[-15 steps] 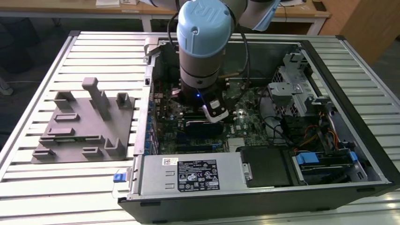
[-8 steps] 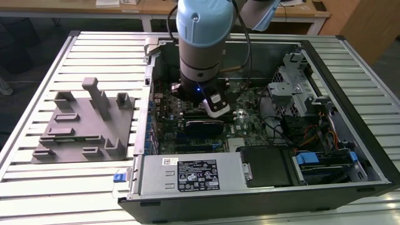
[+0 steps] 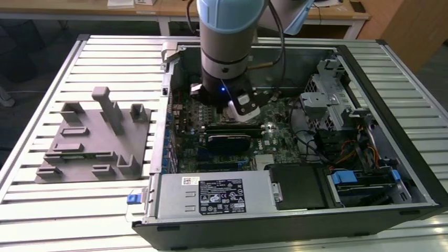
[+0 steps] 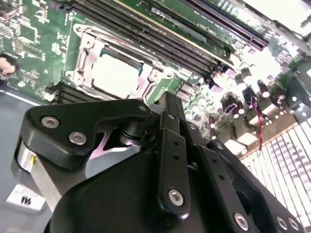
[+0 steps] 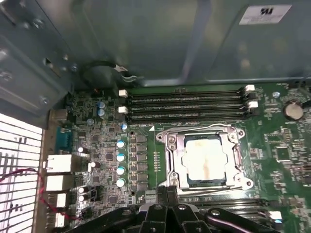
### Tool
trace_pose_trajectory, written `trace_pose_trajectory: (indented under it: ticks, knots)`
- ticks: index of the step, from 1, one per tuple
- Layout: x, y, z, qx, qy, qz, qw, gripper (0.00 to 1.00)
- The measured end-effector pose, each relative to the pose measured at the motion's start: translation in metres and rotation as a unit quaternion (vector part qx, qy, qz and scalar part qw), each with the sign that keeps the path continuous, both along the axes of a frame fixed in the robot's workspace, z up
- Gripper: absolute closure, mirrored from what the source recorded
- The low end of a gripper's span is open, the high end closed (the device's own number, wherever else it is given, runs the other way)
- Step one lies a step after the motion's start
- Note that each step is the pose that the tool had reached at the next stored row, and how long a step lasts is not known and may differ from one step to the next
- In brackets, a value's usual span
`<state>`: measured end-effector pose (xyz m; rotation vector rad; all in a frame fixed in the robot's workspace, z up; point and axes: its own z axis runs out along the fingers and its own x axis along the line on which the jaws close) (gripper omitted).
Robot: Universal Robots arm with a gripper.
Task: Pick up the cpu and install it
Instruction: 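Install the second cpu locking lever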
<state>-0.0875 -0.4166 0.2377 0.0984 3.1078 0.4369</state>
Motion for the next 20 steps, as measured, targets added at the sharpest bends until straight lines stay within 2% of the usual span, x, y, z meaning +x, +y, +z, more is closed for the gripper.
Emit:
trace_pose_trajectory:
  ticks: [1,2,3,5,7,13,17,20]
  knots:
    - [0.000,0.0001,0.0027,-0.0021,0.0000,0.000,1.0000,0.89]
    - [0.000,0.0003,0.0039,-0.0063,-0.0001,0.000,1.0000,0.89]
    - [0.000,0.0003,0.0042,-0.0120,0.0000,0.000,0.9999,0.89]
    - [0.000,0.0003,0.0043,-0.0266,0.0000,-0.002,0.9996,0.89]
    - [0.002,0.0008,0.0043,-0.0359,0.0000,-0.004,0.9993,0.89]
    - [0.015,0.0058,0.0039,-0.0409,0.0001,-0.005,0.9992,0.89]
    - [0.019,0.0147,0.0035,-0.0493,0.0000,-0.005,0.9988,0.89]
    - [0.024,0.0195,0.0030,-0.0550,0.0000,-0.005,0.9985,0.89]
